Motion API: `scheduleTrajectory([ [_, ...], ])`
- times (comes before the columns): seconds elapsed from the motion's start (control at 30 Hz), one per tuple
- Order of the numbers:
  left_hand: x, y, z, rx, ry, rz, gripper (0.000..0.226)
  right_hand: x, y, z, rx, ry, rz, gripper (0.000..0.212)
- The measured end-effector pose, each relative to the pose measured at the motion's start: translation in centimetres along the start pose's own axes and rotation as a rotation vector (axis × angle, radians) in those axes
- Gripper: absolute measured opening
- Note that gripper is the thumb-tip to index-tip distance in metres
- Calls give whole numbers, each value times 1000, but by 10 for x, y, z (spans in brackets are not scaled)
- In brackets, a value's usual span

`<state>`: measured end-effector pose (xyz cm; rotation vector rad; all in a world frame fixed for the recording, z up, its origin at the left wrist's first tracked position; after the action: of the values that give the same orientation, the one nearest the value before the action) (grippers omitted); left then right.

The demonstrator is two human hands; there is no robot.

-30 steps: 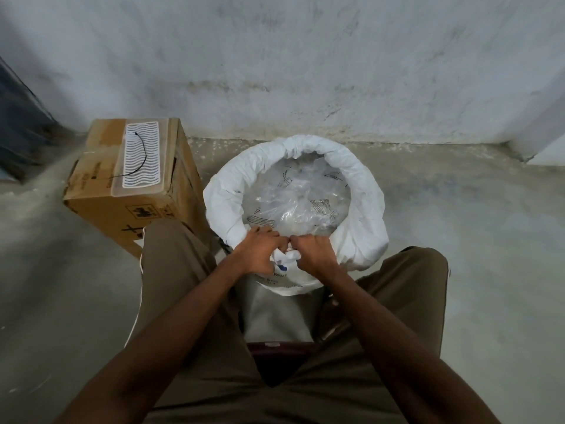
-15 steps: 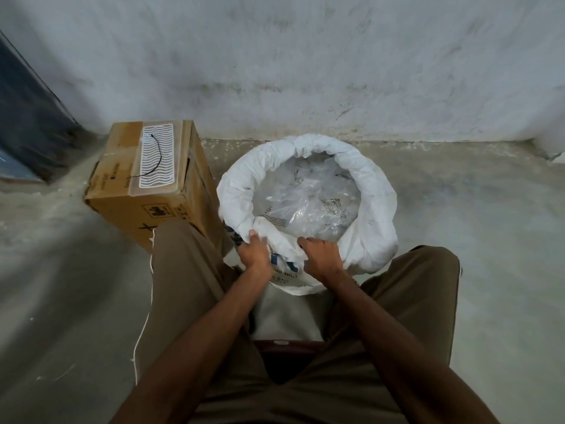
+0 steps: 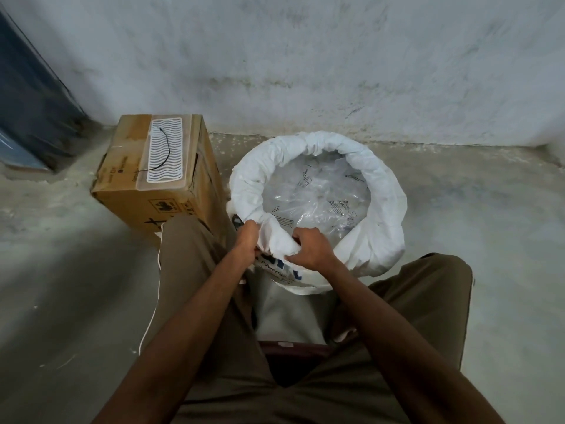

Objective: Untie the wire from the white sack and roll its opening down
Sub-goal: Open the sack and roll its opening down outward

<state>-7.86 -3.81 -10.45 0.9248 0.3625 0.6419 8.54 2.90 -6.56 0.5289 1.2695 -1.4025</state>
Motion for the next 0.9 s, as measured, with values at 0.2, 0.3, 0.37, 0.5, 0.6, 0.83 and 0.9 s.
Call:
scheduleTrajectory([
  [0.2, -28, 37, -6, 319, 158, -140, 67, 18, -20, 8, -33, 94, 222, 31],
  [0.3, -24, 35, -18, 236, 171, -77, 55, 23, -23, 14, -87, 138, 352, 37],
  [0.37, -25, 31, -30, 164, 173, -27, 53, 25, -22, 17, -111, 147, 374, 39],
  [0.5, -27, 29, -48, 77, 152, 102, 43, 21, -18, 7, -105, 118, 213, 55],
  [0.6, -26, 28, -48, 31, 123, 230, 34, 24, -17, -2, -14, -58, -140, 80],
  [0.83, -21, 37, -53, 51, -8, 341, 44, 32, -45, -17, -68, 10, -220, 36],
  [0.9, -16, 44, -53, 107, -91, 223, 41, 32, -47, -18, -48, 58, -195, 28],
])
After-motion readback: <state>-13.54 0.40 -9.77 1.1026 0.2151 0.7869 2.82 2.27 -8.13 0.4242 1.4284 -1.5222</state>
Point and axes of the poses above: each hand's wrist, its own z-axis away from the middle knuckle, its own x-axis out of the palm, y = z × x, the point moved 8 cm from there along -z, towards the middle knuckle, and after that the axes turned 14 degrees about x, right-handed, at the moved point
